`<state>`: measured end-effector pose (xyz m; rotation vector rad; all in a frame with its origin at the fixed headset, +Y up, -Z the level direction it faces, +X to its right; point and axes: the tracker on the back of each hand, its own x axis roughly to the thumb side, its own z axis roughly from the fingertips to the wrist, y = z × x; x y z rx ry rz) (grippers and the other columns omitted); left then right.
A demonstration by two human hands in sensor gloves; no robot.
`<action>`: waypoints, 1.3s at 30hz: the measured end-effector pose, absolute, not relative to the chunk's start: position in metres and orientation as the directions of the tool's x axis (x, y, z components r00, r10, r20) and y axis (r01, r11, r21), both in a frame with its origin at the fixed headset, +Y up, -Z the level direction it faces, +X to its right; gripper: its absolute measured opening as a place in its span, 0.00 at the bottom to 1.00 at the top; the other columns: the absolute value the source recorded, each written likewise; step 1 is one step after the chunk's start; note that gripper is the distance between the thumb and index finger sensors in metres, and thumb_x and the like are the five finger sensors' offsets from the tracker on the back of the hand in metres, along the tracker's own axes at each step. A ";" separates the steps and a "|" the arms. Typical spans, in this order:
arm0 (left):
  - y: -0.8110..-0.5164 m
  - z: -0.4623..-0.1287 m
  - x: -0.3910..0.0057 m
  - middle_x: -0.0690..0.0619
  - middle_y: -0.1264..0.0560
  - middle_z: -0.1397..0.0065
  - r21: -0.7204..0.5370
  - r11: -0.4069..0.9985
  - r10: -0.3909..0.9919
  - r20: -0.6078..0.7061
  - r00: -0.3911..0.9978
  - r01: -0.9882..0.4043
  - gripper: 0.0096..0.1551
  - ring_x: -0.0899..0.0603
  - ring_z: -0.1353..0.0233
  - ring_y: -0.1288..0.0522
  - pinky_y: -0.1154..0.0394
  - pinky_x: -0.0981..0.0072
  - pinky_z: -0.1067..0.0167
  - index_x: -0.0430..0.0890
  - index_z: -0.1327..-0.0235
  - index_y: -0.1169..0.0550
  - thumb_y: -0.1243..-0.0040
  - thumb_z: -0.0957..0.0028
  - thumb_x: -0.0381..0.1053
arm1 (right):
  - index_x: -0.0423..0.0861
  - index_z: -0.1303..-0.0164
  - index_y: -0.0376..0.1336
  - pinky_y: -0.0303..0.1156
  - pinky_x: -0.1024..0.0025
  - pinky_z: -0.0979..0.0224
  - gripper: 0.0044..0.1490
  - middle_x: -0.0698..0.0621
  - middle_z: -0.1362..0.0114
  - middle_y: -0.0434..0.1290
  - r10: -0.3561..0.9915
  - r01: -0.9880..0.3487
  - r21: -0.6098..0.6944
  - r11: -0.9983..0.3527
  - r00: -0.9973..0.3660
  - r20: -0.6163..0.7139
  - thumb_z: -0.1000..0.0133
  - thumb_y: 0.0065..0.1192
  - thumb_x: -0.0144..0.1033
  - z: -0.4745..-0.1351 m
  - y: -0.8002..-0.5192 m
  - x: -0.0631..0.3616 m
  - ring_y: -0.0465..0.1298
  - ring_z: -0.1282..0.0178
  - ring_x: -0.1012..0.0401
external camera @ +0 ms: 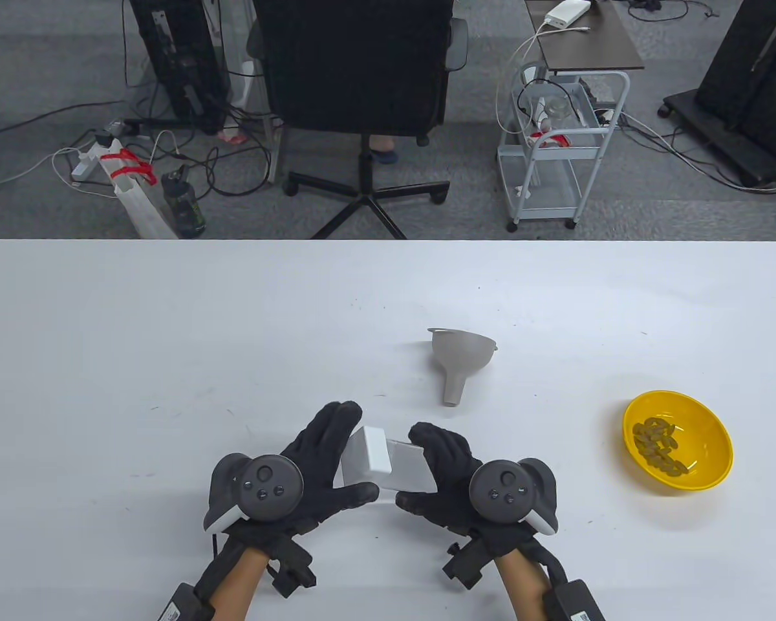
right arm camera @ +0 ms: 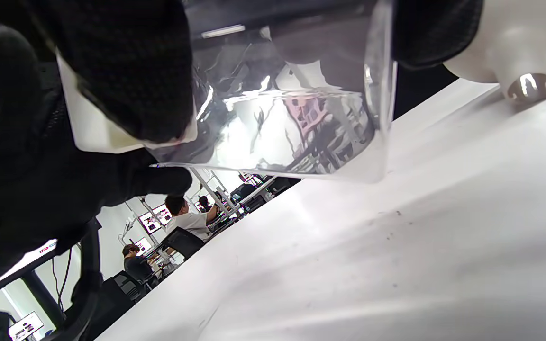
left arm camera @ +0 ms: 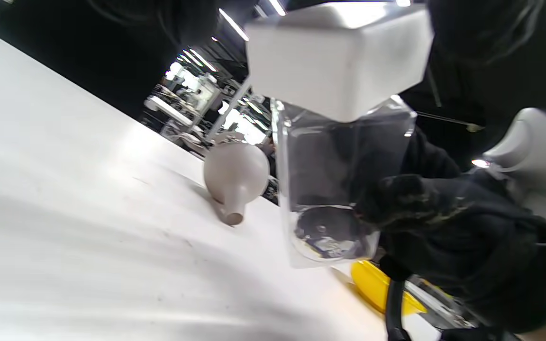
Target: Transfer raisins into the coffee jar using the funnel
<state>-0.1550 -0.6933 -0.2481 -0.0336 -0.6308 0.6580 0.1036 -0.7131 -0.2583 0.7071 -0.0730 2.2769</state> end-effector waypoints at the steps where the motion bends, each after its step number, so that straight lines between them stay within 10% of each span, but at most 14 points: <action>1: -0.693 -0.248 -0.154 0.42 0.61 0.05 -0.236 0.796 0.582 0.551 0.598 -0.557 0.59 0.28 0.11 0.49 0.48 0.27 0.25 0.60 0.12 0.63 0.41 0.40 0.71 | 0.45 0.19 0.43 0.67 0.36 0.26 0.59 0.35 0.17 0.55 0.638 -0.668 0.156 -0.728 -0.576 0.511 0.46 0.77 0.52 -0.258 -0.713 0.104 0.60 0.22 0.33; 4: -0.692 -0.247 -0.150 0.42 0.45 0.07 -0.219 0.797 0.576 0.559 0.597 -0.563 0.53 0.35 0.16 0.36 0.39 0.33 0.26 0.60 0.11 0.55 0.35 0.38 0.61 | 0.45 0.19 0.43 0.67 0.35 0.26 0.59 0.35 0.17 0.56 0.661 -0.688 0.171 -0.706 -0.552 0.507 0.47 0.78 0.52 -0.258 -0.712 0.104 0.60 0.22 0.33; 16: -0.686 -0.241 -0.157 0.32 0.24 0.30 -0.088 0.734 0.663 0.305 0.683 -0.673 0.53 0.44 0.47 0.18 0.23 0.55 0.52 0.41 0.11 0.43 0.53 0.35 0.77 | 0.44 0.19 0.42 0.67 0.35 0.27 0.60 0.34 0.17 0.55 0.573 -0.628 0.072 -0.775 -0.649 0.501 0.46 0.77 0.53 -0.254 -0.708 0.095 0.60 0.23 0.33; 25: -0.689 -0.257 -0.203 0.31 0.29 0.23 0.047 0.753 0.639 0.191 0.745 -0.657 0.52 0.39 0.39 0.20 0.26 0.50 0.45 0.42 0.10 0.46 0.50 0.34 0.73 | 0.44 0.18 0.42 0.66 0.35 0.26 0.60 0.34 0.17 0.55 0.639 -0.687 0.061 -0.724 -0.635 0.434 0.45 0.76 0.53 -0.260 -0.709 0.118 0.60 0.22 0.33; 39: -0.740 -0.283 -0.223 0.38 0.39 0.09 -0.134 0.989 0.070 0.023 0.997 -0.066 0.47 0.30 0.22 0.32 0.35 0.37 0.31 0.54 0.09 0.48 0.38 0.35 0.61 | 0.43 0.18 0.42 0.66 0.34 0.26 0.60 0.34 0.17 0.54 0.675 -0.729 0.053 -0.682 -0.600 0.429 0.45 0.76 0.53 -0.259 -0.705 0.125 0.60 0.22 0.32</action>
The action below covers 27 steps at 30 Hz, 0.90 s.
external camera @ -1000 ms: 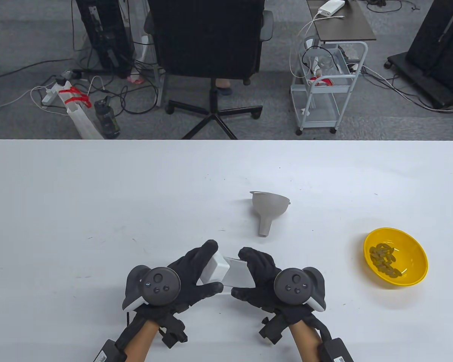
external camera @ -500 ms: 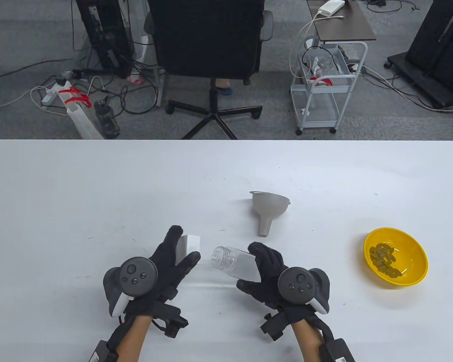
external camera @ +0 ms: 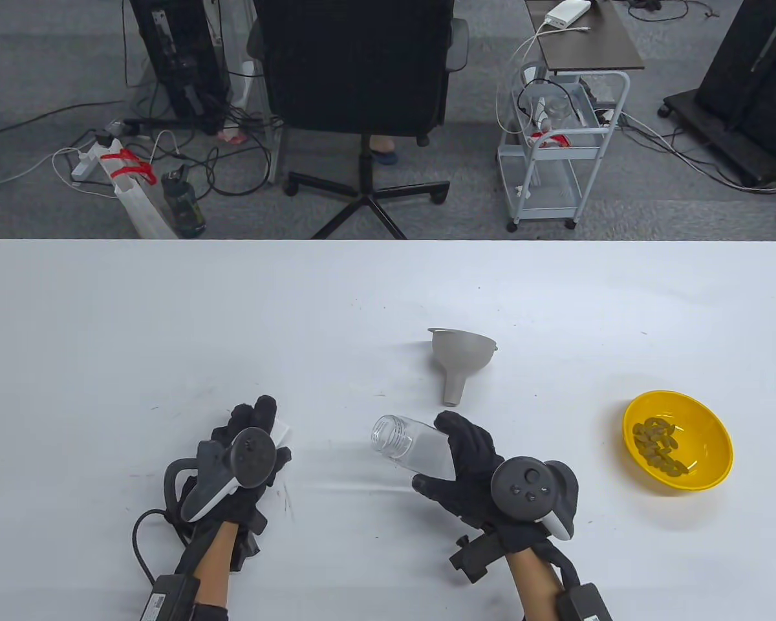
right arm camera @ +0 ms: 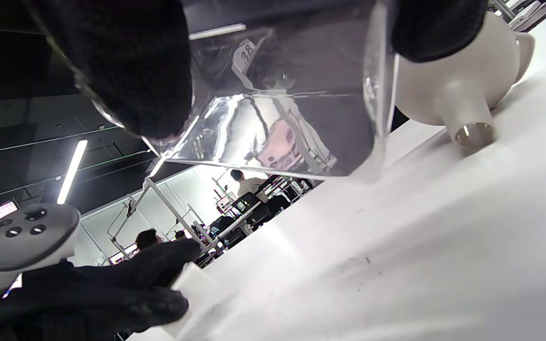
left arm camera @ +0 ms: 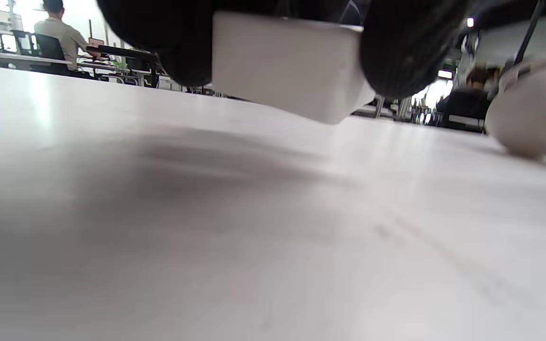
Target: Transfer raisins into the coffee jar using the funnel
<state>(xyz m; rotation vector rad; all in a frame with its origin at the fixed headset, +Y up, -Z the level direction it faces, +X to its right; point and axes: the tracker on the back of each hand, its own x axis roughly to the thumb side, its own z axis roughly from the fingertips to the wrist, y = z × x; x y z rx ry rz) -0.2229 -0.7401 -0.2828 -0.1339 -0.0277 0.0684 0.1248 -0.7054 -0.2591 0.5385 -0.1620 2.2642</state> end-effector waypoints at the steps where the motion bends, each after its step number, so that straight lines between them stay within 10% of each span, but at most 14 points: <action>1: -0.743 -0.284 -0.221 0.40 0.39 0.08 -0.155 0.987 0.047 0.043 0.998 -0.039 0.47 0.30 0.21 0.33 0.36 0.36 0.30 0.55 0.10 0.47 0.38 0.36 0.61 | 0.44 0.18 0.42 0.66 0.34 0.26 0.60 0.34 0.17 0.55 0.678 -0.731 0.055 -0.680 -0.599 0.426 0.45 0.76 0.53 -0.259 -0.706 0.125 0.60 0.22 0.32; 12: -0.755 -0.286 -0.222 0.40 0.51 0.04 -0.305 0.950 0.090 0.075 0.993 -0.063 0.50 0.26 0.12 0.45 0.47 0.28 0.24 0.56 0.09 0.54 0.41 0.36 0.63 | 0.43 0.18 0.42 0.65 0.34 0.26 0.60 0.34 0.17 0.55 0.685 -0.735 0.062 -0.675 -0.594 0.421 0.45 0.76 0.53 -0.260 -0.706 0.125 0.60 0.22 0.32; 27: -0.701 -0.259 -0.246 0.35 0.63 0.06 0.022 0.998 -0.055 0.183 0.982 0.051 0.54 0.23 0.12 0.57 0.54 0.25 0.24 0.54 0.10 0.63 0.54 0.36 0.74 | 0.51 0.14 0.49 0.47 0.23 0.27 0.57 0.30 0.18 0.48 0.771 -0.812 0.079 -0.578 -0.512 0.379 0.48 0.72 0.62 -0.262 -0.703 0.137 0.49 0.22 0.30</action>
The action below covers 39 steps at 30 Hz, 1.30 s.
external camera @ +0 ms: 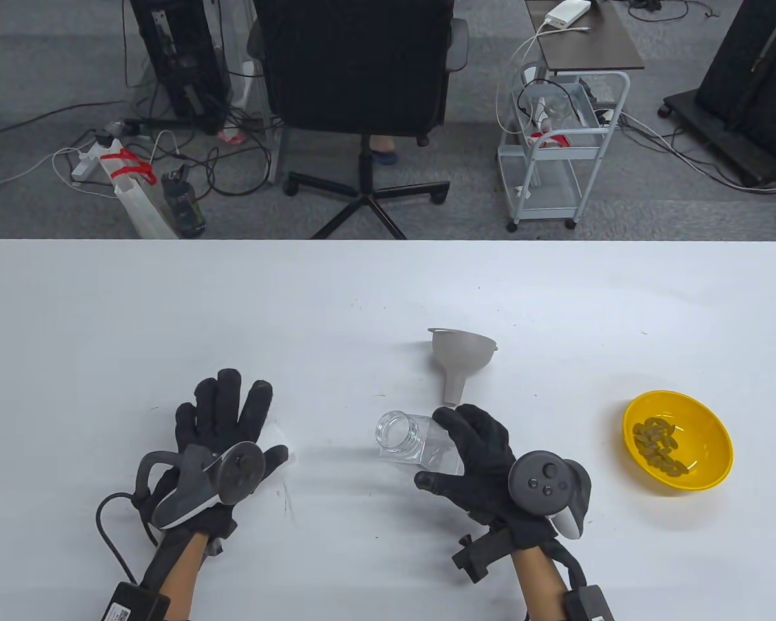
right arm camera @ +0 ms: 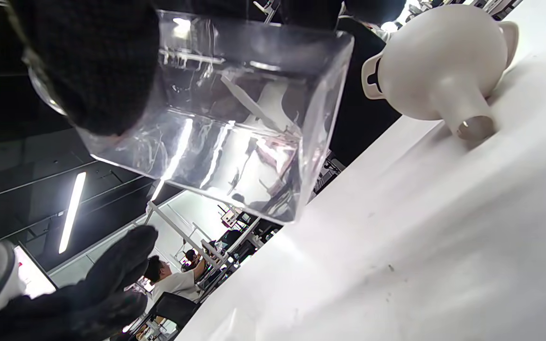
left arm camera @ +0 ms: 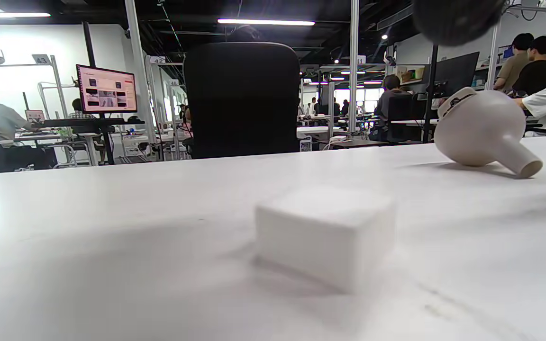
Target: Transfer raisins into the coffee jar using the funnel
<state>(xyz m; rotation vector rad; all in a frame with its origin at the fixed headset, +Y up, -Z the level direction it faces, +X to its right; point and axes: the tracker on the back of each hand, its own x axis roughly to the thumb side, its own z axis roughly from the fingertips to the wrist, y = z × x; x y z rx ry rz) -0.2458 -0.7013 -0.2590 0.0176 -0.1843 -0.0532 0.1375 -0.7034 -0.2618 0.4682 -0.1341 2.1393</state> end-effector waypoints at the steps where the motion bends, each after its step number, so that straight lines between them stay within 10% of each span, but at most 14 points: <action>1: -0.707 -0.259 -0.249 0.35 0.63 0.06 0.017 0.999 -0.042 0.181 0.983 0.040 0.54 0.24 0.12 0.57 0.55 0.24 0.24 0.54 0.10 0.63 0.55 0.36 0.74 | 0.51 0.14 0.49 0.47 0.23 0.27 0.58 0.33 0.19 0.51 0.778 -0.817 0.086 -0.570 -0.503 0.375 0.48 0.72 0.62 -0.262 -0.704 0.138 0.52 0.22 0.32; 39: -0.724 -0.263 -0.260 0.35 0.62 0.06 -0.101 0.994 -0.013 0.130 0.991 0.027 0.54 0.24 0.12 0.56 0.53 0.24 0.25 0.54 0.10 0.61 0.54 0.37 0.74 | 0.45 0.12 0.43 0.47 0.23 0.26 0.59 0.36 0.13 0.56 0.741 -0.644 0.404 -0.650 -0.654 0.149 0.43 0.72 0.54 -0.284 -0.748 0.128 0.57 0.21 0.32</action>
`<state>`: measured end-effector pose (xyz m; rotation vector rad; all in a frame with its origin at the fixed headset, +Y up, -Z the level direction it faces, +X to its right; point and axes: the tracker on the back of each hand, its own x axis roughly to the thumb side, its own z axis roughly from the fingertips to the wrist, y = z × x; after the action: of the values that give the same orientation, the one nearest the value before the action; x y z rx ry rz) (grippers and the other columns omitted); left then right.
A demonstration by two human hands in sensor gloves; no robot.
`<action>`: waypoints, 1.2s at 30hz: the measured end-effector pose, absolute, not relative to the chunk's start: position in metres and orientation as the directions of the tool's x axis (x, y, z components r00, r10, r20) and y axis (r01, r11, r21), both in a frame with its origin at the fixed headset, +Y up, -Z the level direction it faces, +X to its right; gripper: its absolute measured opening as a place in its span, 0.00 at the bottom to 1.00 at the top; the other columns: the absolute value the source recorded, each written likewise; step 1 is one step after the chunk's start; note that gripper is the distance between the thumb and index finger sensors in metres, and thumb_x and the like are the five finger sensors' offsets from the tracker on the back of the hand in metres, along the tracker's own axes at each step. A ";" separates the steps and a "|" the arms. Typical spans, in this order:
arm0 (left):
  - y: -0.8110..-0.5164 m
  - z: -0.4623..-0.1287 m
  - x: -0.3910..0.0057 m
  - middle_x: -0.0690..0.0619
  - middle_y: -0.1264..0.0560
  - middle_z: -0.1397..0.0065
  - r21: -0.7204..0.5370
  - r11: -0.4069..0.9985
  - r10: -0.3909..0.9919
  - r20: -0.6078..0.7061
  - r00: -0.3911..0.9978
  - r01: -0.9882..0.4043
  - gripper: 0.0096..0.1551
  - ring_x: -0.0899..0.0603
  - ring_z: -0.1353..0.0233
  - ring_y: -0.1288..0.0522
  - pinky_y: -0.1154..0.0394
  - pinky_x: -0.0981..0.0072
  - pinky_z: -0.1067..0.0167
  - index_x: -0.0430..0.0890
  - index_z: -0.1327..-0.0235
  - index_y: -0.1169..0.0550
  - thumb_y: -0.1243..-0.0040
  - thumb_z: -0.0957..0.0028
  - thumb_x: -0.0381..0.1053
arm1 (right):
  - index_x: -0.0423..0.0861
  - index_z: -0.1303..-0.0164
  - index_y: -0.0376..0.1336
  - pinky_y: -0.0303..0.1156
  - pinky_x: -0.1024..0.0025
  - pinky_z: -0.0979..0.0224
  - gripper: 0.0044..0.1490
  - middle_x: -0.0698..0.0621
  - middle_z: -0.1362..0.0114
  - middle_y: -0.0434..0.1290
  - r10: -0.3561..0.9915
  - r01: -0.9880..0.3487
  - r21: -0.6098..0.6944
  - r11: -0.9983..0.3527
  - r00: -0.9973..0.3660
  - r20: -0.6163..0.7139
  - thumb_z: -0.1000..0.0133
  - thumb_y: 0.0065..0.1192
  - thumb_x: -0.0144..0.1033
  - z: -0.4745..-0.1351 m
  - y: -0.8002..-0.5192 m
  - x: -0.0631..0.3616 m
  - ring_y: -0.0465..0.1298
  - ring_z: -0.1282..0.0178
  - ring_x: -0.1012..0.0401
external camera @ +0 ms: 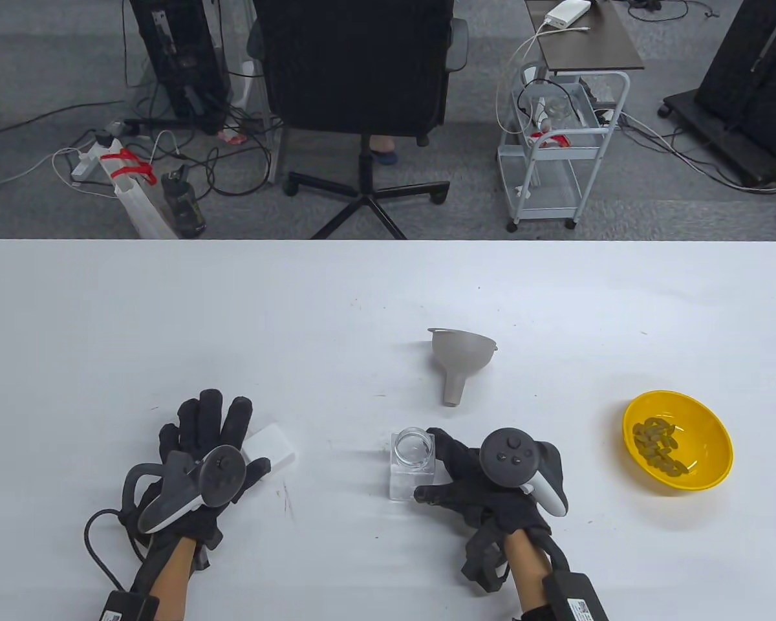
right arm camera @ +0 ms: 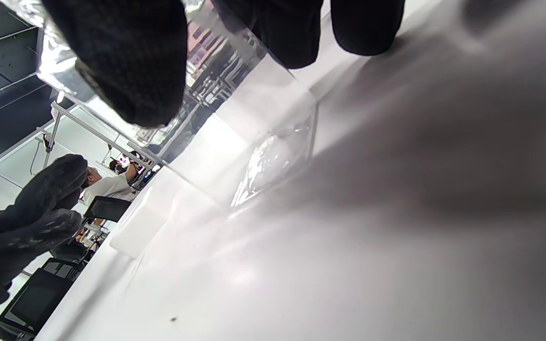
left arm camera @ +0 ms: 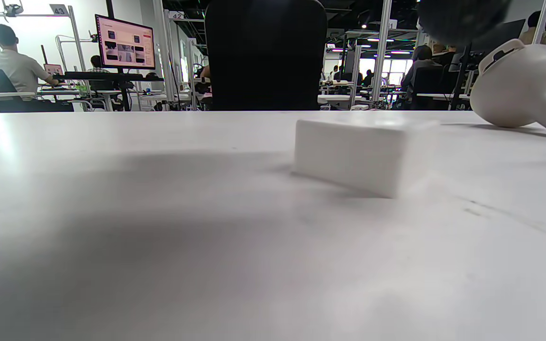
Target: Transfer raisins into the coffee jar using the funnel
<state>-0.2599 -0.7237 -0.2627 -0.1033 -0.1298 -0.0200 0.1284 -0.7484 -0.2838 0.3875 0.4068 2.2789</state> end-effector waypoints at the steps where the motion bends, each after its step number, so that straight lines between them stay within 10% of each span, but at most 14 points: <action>1: -0.724 -0.263 -0.260 0.36 0.62 0.05 -0.102 0.994 -0.012 0.130 0.991 0.025 0.54 0.24 0.12 0.56 0.53 0.24 0.25 0.55 0.10 0.61 0.54 0.37 0.74 | 0.45 0.12 0.43 0.46 0.23 0.26 0.59 0.36 0.14 0.56 0.742 -0.644 0.406 -0.649 -0.655 0.147 0.43 0.72 0.54 -0.284 -0.748 0.128 0.57 0.21 0.32; 18: -0.724 -0.263 -0.261 0.35 0.60 0.06 -0.135 0.991 -0.005 0.115 0.993 0.020 0.55 0.23 0.12 0.56 0.53 0.24 0.25 0.54 0.10 0.61 0.53 0.37 0.74 | 0.39 0.12 0.33 0.44 0.19 0.27 0.69 0.27 0.13 0.43 0.551 -0.417 0.491 -0.765 -0.818 0.163 0.43 0.73 0.54 -0.281 -0.733 0.138 0.48 0.18 0.26; 36: -0.723 -0.264 -0.264 0.35 0.60 0.06 -0.126 0.992 0.017 0.111 0.994 -0.003 0.55 0.23 0.12 0.56 0.53 0.24 0.25 0.54 0.10 0.61 0.53 0.37 0.74 | 0.43 0.17 0.21 0.44 0.21 0.24 0.69 0.24 0.17 0.26 0.496 -0.510 0.052 -0.858 -0.851 -0.170 0.36 0.64 0.57 -0.335 -0.702 0.172 0.36 0.20 0.22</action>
<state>-0.2636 -0.7230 -0.2638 -0.1257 -0.1118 0.0100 0.1720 -0.7017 -0.3351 -0.2043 0.1296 2.6005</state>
